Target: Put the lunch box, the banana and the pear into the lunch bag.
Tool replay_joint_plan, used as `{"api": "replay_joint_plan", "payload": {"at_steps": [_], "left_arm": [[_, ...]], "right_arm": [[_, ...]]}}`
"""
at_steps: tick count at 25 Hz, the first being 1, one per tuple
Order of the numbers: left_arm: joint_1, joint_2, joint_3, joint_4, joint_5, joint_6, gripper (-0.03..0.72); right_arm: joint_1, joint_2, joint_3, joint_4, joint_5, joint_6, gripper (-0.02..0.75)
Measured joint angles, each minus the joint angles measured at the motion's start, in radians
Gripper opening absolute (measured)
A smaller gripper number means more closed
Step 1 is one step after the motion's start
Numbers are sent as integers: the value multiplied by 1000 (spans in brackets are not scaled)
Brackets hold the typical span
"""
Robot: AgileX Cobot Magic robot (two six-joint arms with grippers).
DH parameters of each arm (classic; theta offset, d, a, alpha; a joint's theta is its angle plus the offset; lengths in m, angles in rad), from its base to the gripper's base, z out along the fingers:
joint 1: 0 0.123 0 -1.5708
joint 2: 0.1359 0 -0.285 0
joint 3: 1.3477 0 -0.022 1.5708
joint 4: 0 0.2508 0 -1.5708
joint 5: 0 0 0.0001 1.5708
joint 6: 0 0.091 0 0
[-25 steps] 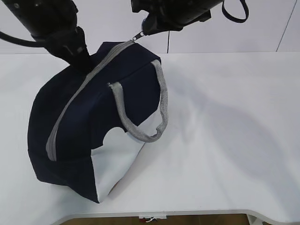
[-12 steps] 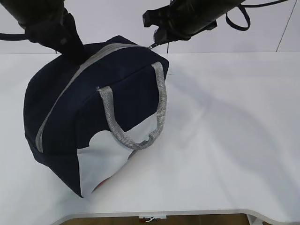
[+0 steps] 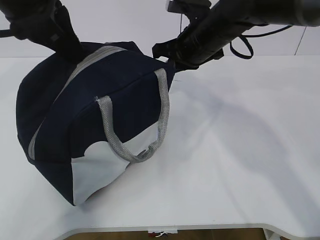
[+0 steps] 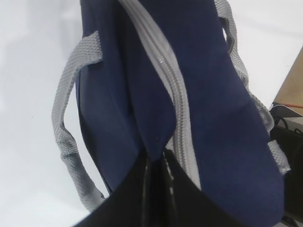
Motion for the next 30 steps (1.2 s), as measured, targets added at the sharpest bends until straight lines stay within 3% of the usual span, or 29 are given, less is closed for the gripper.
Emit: {"api": "replay_joint_plan", "payload": {"at_steps": [23, 26, 30], "left_arm": [[0, 27, 0, -9, 10, 1, -7], [0, 28, 0, -9, 10, 2, -7], [0, 29, 0, -9, 10, 2, -7]], "right_arm": [[-6, 43, -2, 20, -8, 0, 16], [-6, 43, -2, 16, -8, 0, 81], [-8, 43, -2, 13, -15, 0, 294]]}}
